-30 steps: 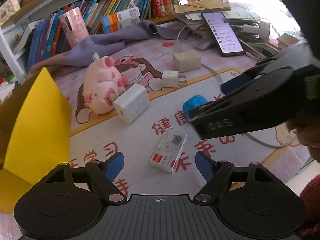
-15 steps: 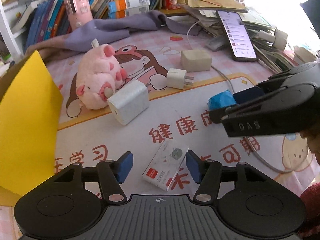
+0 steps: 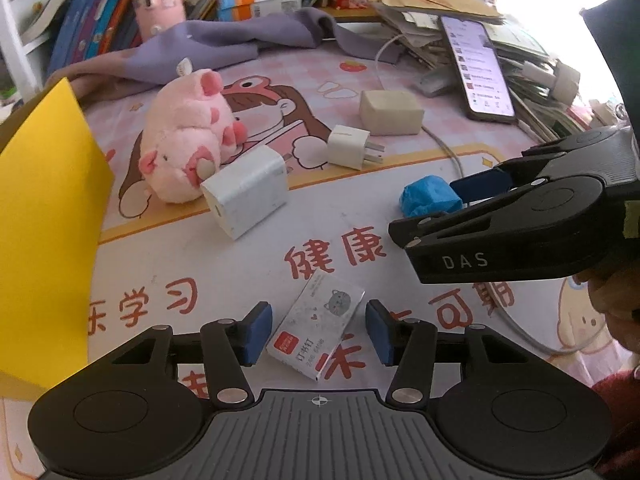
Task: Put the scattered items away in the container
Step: 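Grasp the blue clip with the right tool while the left tool grasps the white medicine box, then lift the blue clip and medicine box and carry them toward the yellow box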
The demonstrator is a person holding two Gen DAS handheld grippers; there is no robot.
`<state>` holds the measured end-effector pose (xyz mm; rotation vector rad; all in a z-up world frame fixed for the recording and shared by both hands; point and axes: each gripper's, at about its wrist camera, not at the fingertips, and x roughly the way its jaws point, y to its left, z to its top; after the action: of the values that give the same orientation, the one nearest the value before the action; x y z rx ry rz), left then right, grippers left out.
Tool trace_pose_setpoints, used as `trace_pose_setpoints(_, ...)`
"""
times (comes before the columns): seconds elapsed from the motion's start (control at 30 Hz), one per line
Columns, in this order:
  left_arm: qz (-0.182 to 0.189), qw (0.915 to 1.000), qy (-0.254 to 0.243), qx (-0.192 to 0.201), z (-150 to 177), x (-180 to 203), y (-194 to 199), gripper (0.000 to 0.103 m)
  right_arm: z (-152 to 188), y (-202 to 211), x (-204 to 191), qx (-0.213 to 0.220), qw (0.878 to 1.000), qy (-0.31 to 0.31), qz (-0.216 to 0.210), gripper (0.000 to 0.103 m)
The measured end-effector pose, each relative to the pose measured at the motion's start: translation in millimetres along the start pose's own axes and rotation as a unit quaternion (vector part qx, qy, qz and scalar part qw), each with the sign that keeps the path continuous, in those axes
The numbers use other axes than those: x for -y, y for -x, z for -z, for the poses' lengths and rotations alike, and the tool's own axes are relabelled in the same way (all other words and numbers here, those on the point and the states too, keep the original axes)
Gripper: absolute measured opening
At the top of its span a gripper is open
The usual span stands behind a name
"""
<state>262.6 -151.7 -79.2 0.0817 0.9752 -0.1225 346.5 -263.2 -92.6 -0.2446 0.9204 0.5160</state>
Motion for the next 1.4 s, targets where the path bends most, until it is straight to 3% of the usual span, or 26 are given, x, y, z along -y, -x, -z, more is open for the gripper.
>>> trace_pose_setpoints(0.1,0.002,1.0000,0.003,-0.001,0.4,-1.4,0.3,0.050,-0.3,-1.5,1.4,0.005,1.000,0.000,0.000,0.059)
trace_pose_setpoints(0.13,0.002,1.0000,0.002,-0.001,0.5,-1.3,0.4,0.048,-0.4,-1.4,1.8,0.006,1.000,0.000,-0.002,0.057)
trace_pose_setpoints(0.17,0.001,1.0000,0.002,-0.001,0.6,-1.3,0.6,0.046,-0.4,-0.8,2.5,0.009,1.000,0.001,-0.003,0.048)
trace_pose_setpoints(0.3,-0.009,0.9998,0.013,-0.008,-2.1,-4.3,1.0,0.031,-1.3,0.4,4.9,0.009,1.000,0.004,-0.011,0.041)
trace_pose_setpoints(0.37,-0.011,0.9997,0.015,-0.014,-4.8,-5.4,0.7,0.029,-1.4,3.4,5.7,0.004,1.000,0.004,-0.018,0.040)
trace_pose_setpoints(0.6,-0.015,0.9990,0.039,0.013,-15.5,-15.2,23.3,0.029,-5.0,27.8,6.2,0.029,0.999,0.006,-0.031,0.040)
trace_pose_setpoints(0.97,-0.032,0.9937,0.071,0.080,-20.4,-41.0,95.5,0.029,-21.0,66.4,-11.9,0.083,0.994,0.012,-0.070,0.040)
trace_pose_setpoints(1.27,0.011,0.9929,0.075,0.091,-2.6,-52.3,105.4,0.029,-8.4,89.3,-25.0,0.083,0.996,-0.003,-0.037,0.040)
trace_pose_setpoints(1.4,0.026,0.9918,0.062,0.109,5.7,-60.2,118.5,0.029,-4.8,105.9,-38.4,0.103,0.995,-0.010,-0.017,0.040)
